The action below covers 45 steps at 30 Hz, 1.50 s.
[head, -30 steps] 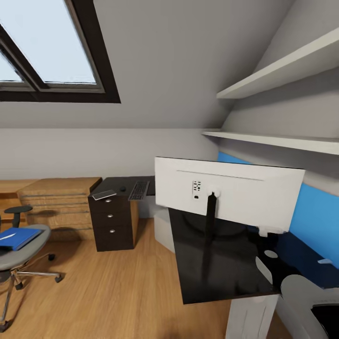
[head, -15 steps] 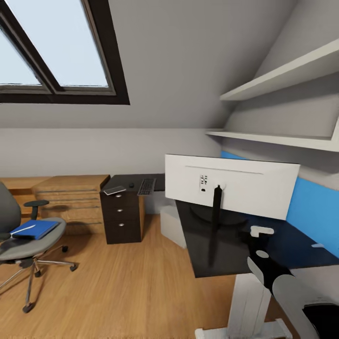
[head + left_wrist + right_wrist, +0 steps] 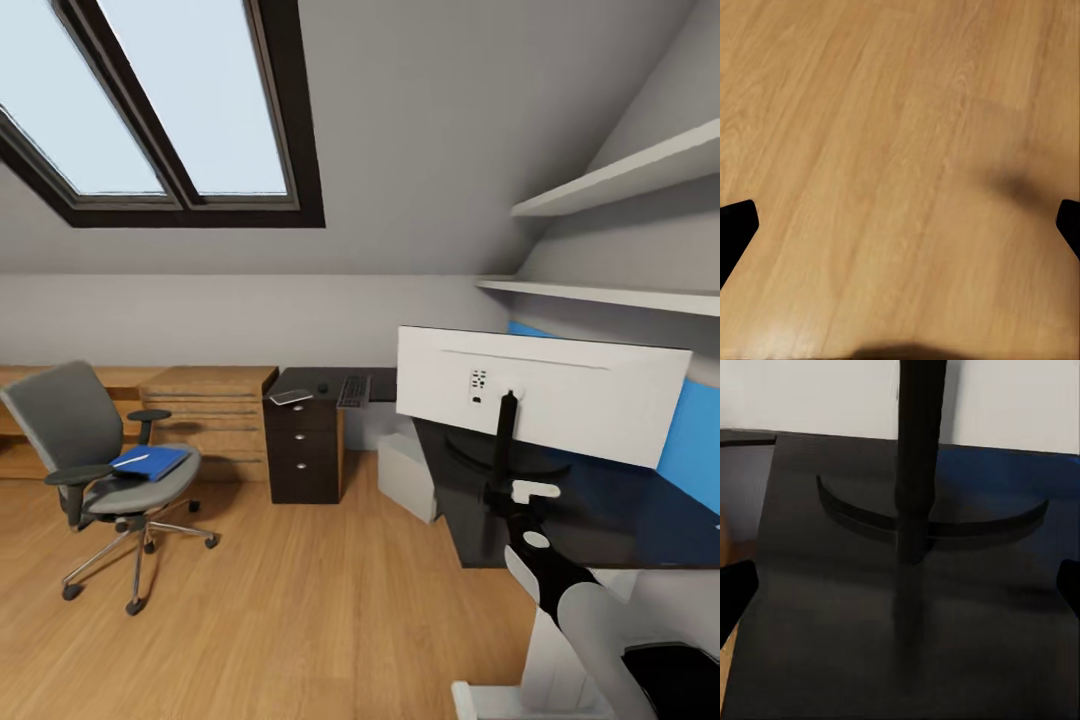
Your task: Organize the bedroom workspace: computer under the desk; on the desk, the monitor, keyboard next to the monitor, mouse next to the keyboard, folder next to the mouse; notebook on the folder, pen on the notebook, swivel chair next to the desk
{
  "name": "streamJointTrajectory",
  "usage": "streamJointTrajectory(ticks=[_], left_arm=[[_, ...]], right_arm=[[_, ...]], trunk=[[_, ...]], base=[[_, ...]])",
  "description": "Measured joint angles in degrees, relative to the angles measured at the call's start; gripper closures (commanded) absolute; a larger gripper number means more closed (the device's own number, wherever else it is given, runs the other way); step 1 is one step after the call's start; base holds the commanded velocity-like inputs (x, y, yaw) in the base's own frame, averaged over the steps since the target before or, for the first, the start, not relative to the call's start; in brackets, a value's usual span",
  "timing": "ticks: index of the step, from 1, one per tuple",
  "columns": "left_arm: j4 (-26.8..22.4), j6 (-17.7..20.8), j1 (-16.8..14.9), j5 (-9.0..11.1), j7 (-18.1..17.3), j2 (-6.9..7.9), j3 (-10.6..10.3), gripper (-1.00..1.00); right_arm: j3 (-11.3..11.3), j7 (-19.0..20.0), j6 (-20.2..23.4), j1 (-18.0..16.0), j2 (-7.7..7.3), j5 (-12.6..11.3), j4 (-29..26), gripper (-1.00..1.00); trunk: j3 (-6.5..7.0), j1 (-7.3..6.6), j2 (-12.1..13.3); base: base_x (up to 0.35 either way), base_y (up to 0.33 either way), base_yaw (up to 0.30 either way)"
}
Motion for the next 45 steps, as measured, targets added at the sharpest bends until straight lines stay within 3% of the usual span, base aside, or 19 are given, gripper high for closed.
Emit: streamJointTrajectory(ticks=[8, 18, 24, 29, 35, 39, 41, 45], left_arm=[[-0.10, -0.61, 0.00, -0.07, 0.00, -0.07, -0.03, -1.00], [-0.10, -0.56, 0.00, -0.05, 0.00, 0.01, -0.02, -1.00], [-0.10, -0.60, 0.00, -0.03, 0.01, 0.01, 0.00, -1.00], [-0.10, -0.61, 0.00, 0.01, 0.00, 0.01, -0.03, -1.00], [-0.10, -0.58, 0.00, 0.02, 0.00, 0.02, 0.00, -1.00], [-0.10, -0.55, 0.00, 0.02, 0.00, 0.02, 0.00, -1.00], [-0.10, -0.59, 0.00, 0.02, 0.00, 0.01, 0.00, -1.00], [-0.06, -0.60, 0.00, 0.02, 0.00, 0.00, 0.00, -1.00]], right_arm=[[0.02, 0.07, 0.11, 0.04, 1.83, -0.05, 0.01, -1.00], [0.02, 0.06, 2.10, 0.03, 2.62, -0.29, -0.08, -1.00], [0.08, 0.25, 10.85, 0.00, 2.97, -0.50, -1.54, -1.00], [-0.12, 0.46, 18.50, -0.02, 3.11, -0.66, -6.94, -1.00], [-0.10, 0.53, 24.94, -0.02, 3.24, -0.71, -11.17, -1.00], [-0.32, 0.47, 29.15, -0.02, 4.17, -0.69, -15.14, -1.00], [-0.87, 0.50, 34.87, 0.11, 4.95, -3.84, -20.56, -1.00], [-0.78, 0.70, 36.50, 0.49, 5.14, -7.57, -21.94, -1.00]], trunk=[[1.33, -1.54, 2.80], [3.13, -3.75, 6.81], [4.21, -5.09, 9.21], [5.11, -6.19, 11.21], [6.19, -7.51, 13.62], [6.91, -8.39, 15.23], [7.27, -8.83, 16.03], [7.63, -9.27, 16.85]], base=[[-0.009, 0.005, 0.089], [0.020, 0.000, 0.004], [0.235, 0.000, 0.000], [0.319, 0.000, 0.000], [0.335, 0.000, 0.000], [0.339, 0.000, 0.000], [0.340, 0.000, 0.000], [0.337, 0.000, 0.000]])
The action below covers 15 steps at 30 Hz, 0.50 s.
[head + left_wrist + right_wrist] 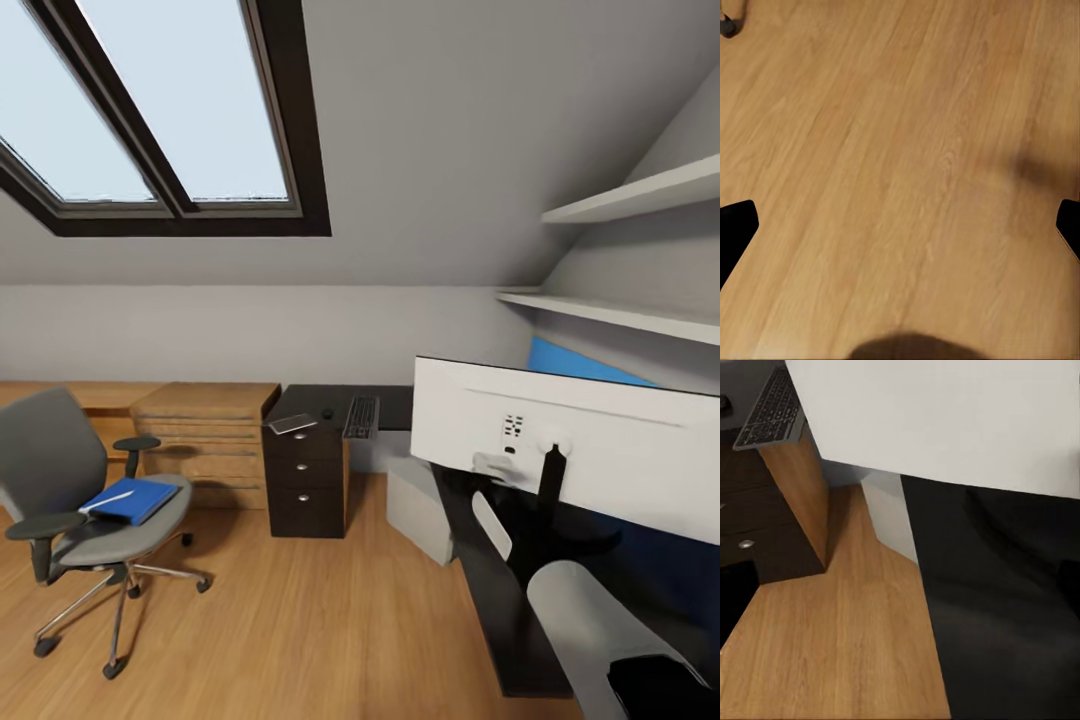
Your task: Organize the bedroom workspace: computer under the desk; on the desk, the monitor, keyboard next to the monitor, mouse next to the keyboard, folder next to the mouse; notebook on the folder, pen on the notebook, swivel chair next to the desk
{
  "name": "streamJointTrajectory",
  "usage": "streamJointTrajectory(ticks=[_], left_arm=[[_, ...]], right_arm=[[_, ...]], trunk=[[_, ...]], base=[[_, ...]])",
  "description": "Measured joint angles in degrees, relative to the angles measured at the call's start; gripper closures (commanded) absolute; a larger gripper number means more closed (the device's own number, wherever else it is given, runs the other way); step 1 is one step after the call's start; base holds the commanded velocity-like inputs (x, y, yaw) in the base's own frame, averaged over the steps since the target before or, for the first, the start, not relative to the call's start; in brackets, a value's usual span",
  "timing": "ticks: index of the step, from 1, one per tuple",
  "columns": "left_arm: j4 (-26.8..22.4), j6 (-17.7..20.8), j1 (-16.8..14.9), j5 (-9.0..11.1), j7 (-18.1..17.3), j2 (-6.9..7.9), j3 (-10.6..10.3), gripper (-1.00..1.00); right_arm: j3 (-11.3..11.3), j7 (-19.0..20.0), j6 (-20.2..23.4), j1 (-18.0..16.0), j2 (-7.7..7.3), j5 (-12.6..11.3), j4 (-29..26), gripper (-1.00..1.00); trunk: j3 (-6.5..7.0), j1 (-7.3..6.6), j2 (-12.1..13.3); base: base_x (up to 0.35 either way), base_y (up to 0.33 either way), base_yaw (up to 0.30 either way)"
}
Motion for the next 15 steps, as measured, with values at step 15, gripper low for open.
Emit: streamJointTrajectory(ticks=[15], left_arm=[[0.06, -0.08, 0.00, -0.01, 0.00, -0.07, -0.03, -1.00]], right_arm=[[0.63, 0.60, 0.69, 2.21, 0.19, -1.99, -0.54, -1.00]], trunk=[[0.00, 0.03, 0.01]], base=[[0.120, 0.003, 0.000]])
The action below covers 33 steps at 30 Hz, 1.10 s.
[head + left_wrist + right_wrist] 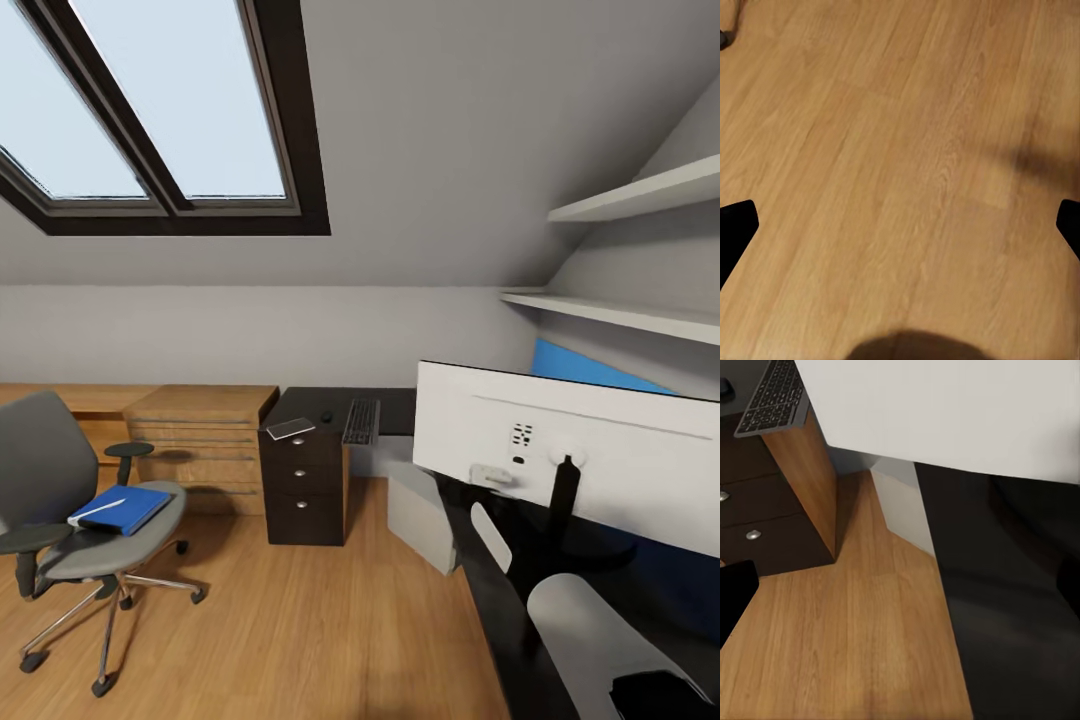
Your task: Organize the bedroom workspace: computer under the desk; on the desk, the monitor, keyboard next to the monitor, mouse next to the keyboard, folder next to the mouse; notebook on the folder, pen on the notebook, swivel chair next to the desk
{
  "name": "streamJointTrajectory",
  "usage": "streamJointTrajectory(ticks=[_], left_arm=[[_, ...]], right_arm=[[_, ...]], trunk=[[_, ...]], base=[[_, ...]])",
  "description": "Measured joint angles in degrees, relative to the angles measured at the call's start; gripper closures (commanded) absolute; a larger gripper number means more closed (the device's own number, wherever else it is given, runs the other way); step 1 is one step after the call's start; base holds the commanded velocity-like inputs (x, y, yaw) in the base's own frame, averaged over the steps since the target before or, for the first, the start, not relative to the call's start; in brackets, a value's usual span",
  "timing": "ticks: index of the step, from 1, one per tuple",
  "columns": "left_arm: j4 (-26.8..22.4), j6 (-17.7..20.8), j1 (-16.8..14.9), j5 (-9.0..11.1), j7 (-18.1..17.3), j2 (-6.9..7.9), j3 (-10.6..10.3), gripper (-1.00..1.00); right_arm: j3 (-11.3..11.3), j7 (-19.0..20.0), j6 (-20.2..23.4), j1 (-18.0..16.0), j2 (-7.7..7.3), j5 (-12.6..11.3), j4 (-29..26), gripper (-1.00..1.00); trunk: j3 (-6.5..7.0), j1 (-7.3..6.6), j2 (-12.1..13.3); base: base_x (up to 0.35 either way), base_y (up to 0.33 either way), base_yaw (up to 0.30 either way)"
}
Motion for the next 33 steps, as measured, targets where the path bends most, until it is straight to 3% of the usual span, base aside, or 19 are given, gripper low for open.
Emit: streamJointTrajectory(ticks=[25, 33], left_arm=[[-0.01, 0.07, 0.00, 0.02, -0.18, 0.00, 0.08, -1.00], [-0.01, 0.08, 0.00, 0.08, -0.16, 0.00, 0.06, -1.00]], right_arm=[[0.10, 0.06, 0.04, 0.29, 1.99, 0.20, -0.08, -1.00], [2.59, 0.04, 0.04, 0.30, 2.60, 0.26, -0.10, -1.00]], trunk=[[0.00, -0.01, -0.01], [0.00, -0.01, -0.01]], base=[[0.132, 0.244, 0.000], [0.150, 0.254, 0.000]])
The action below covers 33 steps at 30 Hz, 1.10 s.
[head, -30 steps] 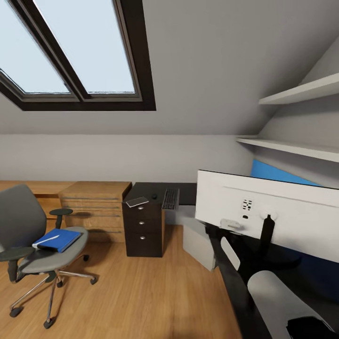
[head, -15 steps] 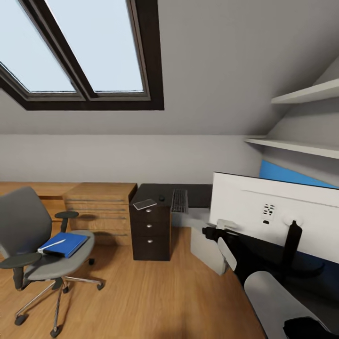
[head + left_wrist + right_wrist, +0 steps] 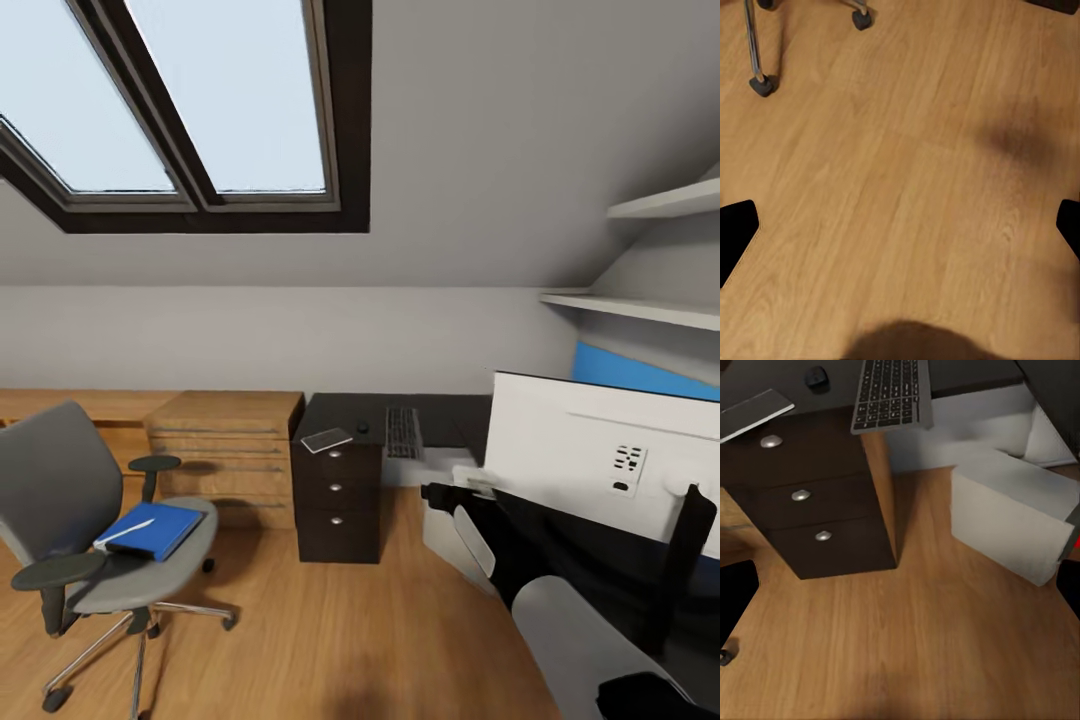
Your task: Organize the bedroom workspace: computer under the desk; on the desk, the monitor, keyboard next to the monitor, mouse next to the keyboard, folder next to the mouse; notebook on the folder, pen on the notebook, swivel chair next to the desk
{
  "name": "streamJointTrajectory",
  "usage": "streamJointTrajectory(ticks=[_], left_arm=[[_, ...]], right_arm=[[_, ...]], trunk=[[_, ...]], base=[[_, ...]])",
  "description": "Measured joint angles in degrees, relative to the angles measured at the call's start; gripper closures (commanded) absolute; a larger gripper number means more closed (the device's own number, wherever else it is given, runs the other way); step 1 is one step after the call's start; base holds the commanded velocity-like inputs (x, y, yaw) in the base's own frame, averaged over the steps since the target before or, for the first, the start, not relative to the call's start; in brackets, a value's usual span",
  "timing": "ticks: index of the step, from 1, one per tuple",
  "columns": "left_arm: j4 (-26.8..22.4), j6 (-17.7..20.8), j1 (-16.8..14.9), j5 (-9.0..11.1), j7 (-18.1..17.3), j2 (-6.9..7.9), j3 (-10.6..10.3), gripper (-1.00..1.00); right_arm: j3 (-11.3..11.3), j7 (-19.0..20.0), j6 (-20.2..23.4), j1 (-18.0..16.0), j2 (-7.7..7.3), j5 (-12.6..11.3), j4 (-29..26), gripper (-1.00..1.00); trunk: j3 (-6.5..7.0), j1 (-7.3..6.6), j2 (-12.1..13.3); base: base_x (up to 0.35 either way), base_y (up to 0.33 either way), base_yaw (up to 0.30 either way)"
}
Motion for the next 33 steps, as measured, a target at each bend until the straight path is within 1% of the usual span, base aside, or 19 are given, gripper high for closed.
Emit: streamJointTrajectory(ticks=[6, 7, 11, 15, 16, 17, 19, 20, 21, 22, 23, 24, 25, 26, 27, 28, 29, 30, 33], left_arm=[[0.01, 0.00, 0.00, -0.01, 0.12, 0.00, 0.01, -1.00], [0.02, 0.00, -0.01, -0.01, 0.17, 0.00, 0.00, -1.00], [0.03, -0.03, -0.01, -0.05, 0.21, 0.00, -0.04, -1.00], [0.08, -0.06, -0.01, -0.07, 0.23, -0.06, -0.05, -1.00], [0.09, -0.07, -0.01, -0.07, 0.24, -0.10, -0.05, -1.00], [0.10, -0.08, 0.00, -0.07, 0.24, -0.21, -0.06, -1.00], [0.10, -0.08, 0.00, -0.08, 0.24, -0.28, -0.09, -1.00], [0.09, -0.08, 0.00, -0.04, 0.24, -0.34, -0.11, -1.00], [0.11, -0.08, 0.00, -0.06, 0.23, -0.38, -0.13, -1.00], [0.11, -0.08, 0.00, -0.06, 0.24, -0.39, -0.13, -1.00], [0.10, -0.08, 0.00, -0.05, 0.24, -0.41, -0.13, -1.00], [0.10, -0.08, 0.00, -0.04, 0.24, -0.40, -0.14, -1.00], [0.11, -0.08, 0.00, -0.02, 0.24, -0.38, -0.14, -1.00], [0.10, -0.08, 0.00, -0.01, 0.26, -0.38, -0.14, -1.00], [0.06, -0.08, 0.00, 0.00, 0.30, -0.32, -0.14, -1.00], [0.05, -0.08, 0.00, 0.01, 0.31, -0.31, -0.14, -1.00], [0.03, -0.08, 0.01, 0.01, 0.29, -0.26, -0.12, -1.00], [0.02, -0.08, 0.00, 0.01, 0.30, -0.25, -0.13, -1.00], [0.01, -0.08, 0.00, 0.02, 0.29, -0.21, -0.13, -1.00]], right_arm=[[3.64, -0.02, -0.04, 0.01, 0.33, -0.05, -0.18, -1.00], [4.95, -0.01, -0.06, 0.00, 0.69, -0.08, -0.32, -1.00], [7.79, -0.14, -0.06, 0.02, 1.99, -0.04, -1.47, -1.00], [11.07, -0.43, 0.37, 0.00, 3.38, 0.03, -4.68, -1.00], [11.90, -0.52, 0.97, -0.02, 3.70, 0.06, -6.27, -1.00], [12.64, -0.95, 4.37, -0.20, 4.08, 0.01, -9.33, -1.00], [12.67, -1.57, 8.39, -0.72, 4.17, -0.05, -11.44, -1.00], [8.80, -4.13, 18.28, -4.18, 4.07, -0.05, -13.64, -1.00], [7.05, -4.87, 21.40, -13.30, 4.03, 0.11, -13.46, -1.00], [6.24, -5.20, 23.04, -18.41, 4.01, 0.16, -13.14, -1.00], [3.95, -6.57, 29.08, -25.15, 3.88, 0.40, -8.88, -1.00], [3.65, -6.77, 29.84, -27.33, 3.87, 0.22, -7.44, -1.00], [3.30, -7.03, 30.63, -30.91, 3.87, 0.30, -3.97, -1.00], [3.16, -7.12, 30.79, -32.93, 3.88, 0.21, -1.97, -1.00], [2.80, -7.39, 29.13, -39.06, 3.88, 0.23, 6.16, -1.00], [2.73, -7.44, 28.16, -41.21, 3.91, 0.21, 7.58, -1.00], [2.42, -9.70, 24.26, -46.04, 3.82, 0.21, 12.93, -1.00], [2.35, -10.56, 23.73, -47.28, 3.78, 0.10, 13.44, -1.00], [2.23, -13.03, 22.89, -48.54, 3.47, 0.02, 14.43, -1.00]], trunk=[[0.00, 0.00, 0.01], [0.00, 0.01, 0.01], [0.00, 0.01, 0.00], [0.00, 0.01, 0.00], [0.00, 0.01, 0.00], [0.01, 0.01, 0.00], [0.00, 0.01, 0.00], [-0.02, 0.02, 0.01], [0.03, 0.02, 0.03], [0.02, 0.01, -0.01], [0.01, 0.02, 0.01], [0.01, 0.01, 0.00], [0.02, 0.01, 0.00], [0.01, 0.01, 0.00], [0.01, 0.02, 0.04], [0.01, 0.01, -0.01], [0.02, 0.02, 0.02], [0.01, 0.01, -0.01], [0.00, 0.02, 0.00]], base=[[0.087, 0.084, 0.000], [0.031, 0.029, 0.000], [0.018, 0.017, 0.000], [0.007, 0.006, 0.000], [0.001, 0.001, 0.000], [0.001, 0.001, 0.000], [0.000, 0.000, 0.000], [0.000, 0.000, 0.000], [0.000, 0.000, 0.000], [0.000, 0.000, 0.000], [0.000, 0.000, 0.000], [0.000, 0.000, 0.000], [0.000, 0.000, 0.000], [0.000, 0.000, 0.000], [0.000, 0.000, 0.000], [0.000, 0.000, 0.000], [0.000, 0.000, 0.000], [0.000, 0.000, 0.000], [0.000, 0.000, 0.000]])
